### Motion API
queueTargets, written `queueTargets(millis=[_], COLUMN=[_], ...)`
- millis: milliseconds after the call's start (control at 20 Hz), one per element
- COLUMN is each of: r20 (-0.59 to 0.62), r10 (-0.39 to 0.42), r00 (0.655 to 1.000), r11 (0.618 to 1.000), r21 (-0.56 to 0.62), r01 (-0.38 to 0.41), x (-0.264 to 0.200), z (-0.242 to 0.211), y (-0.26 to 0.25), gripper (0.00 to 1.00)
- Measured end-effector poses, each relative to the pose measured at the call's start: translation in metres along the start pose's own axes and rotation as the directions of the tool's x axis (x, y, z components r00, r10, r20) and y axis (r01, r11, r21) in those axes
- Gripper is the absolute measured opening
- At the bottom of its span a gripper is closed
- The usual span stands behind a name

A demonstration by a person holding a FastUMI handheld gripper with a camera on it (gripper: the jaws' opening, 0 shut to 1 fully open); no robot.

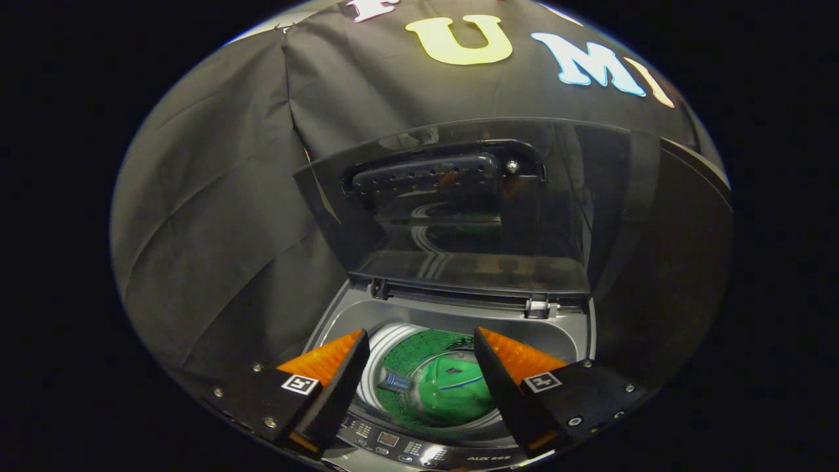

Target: Put the clothes into the washing machine and then close the washing machine lid.

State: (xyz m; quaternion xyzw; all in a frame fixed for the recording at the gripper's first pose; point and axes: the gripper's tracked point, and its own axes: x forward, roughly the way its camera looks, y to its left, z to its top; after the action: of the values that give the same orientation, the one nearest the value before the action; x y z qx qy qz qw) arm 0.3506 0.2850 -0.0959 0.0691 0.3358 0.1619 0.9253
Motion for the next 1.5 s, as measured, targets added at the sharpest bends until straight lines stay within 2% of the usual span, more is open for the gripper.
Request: queueTargets(millis=[150, 350, 600, 850, 1200, 1500], r20=[0.045, 0.179, 0.353, 0.452, 0.507, 0.484], r10=[-0.004, -0.002, 0.007, 0.018, -0.048, -0.128], r00=[0.999, 0.984, 0.936, 0.892, 0.861, 0.866], r11=[1.000, 0.998, 0.994, 0.990, 0.990, 0.986], r21=[-0.012, -0.057, -0.108, -0.135, -0.093, -0.031], r01=[0.004, 0.012, 0.033, 0.049, 0.110, 0.164], x=[-0.007, -0.029, -0.054, -0.070, -0.055, -0.031], z=[0.006, 0.039, 0.087, 0.126, 0.180, 0.216], y=[0.002, 0.009, 0.018, 0.031, 0.027, 0.014], gripper=[0.96, 0.96, 0.96, 0.95, 0.95, 0.96])
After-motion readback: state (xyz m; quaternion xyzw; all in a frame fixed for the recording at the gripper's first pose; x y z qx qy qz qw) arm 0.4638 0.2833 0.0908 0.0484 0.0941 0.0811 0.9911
